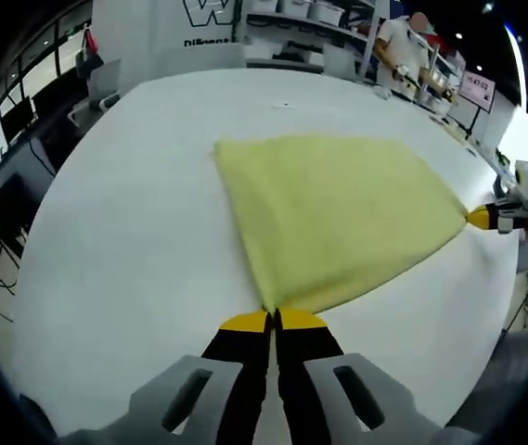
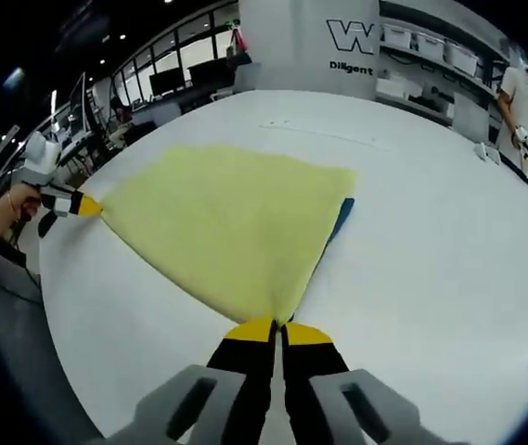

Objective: Fold the garment on the visible template until the final outline fits inside the template.

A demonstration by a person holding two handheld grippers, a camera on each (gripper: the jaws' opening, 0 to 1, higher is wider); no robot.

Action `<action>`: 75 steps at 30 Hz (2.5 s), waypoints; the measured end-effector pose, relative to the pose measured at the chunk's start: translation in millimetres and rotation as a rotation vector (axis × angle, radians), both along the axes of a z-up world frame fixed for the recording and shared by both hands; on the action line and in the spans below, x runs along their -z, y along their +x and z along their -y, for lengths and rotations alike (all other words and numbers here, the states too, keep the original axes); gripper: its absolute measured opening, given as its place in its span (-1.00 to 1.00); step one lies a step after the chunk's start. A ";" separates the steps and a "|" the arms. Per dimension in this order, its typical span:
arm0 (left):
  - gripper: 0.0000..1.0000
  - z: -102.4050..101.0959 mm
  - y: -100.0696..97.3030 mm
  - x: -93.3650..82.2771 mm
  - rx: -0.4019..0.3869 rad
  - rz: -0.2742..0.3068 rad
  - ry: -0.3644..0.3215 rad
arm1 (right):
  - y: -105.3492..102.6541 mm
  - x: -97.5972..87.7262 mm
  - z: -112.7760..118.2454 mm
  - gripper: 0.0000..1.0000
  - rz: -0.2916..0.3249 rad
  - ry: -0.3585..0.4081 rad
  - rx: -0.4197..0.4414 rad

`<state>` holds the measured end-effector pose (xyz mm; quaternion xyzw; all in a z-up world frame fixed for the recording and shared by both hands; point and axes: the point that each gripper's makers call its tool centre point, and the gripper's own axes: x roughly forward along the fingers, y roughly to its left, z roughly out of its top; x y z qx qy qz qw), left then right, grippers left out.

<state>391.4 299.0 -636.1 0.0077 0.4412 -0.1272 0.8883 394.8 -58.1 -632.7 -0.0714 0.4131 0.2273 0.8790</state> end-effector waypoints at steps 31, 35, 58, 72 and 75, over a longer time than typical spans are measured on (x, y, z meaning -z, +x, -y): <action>-0.99 -5.6 -23.5 1.2 -0.012 -0.033 -0.001 | -23.2 -6.4 20.6 -1.00 -0.070 0.106 0.139; -0.99 -5.8 -23.4 1.5 -0.013 -0.035 0.003 | -25.9 -5.7 11.3 -1.00 -0.064 0.087 0.084; -0.98 -5.2 -26.7 1.8 -0.011 -0.044 -0.011 | -28.7 4.2 -0.9 -1.00 -0.036 0.150 0.045; -0.98 -4.9 -27.1 1.5 -0.013 -0.049 -0.015 | -24.5 6.9 -0.8 -1.00 -0.040 0.198 0.074; -0.98 -4.9 -27.0 1.6 -0.013 -0.049 -0.015 | -26.9 3.1 0.1 -1.00 -0.037 0.212 0.077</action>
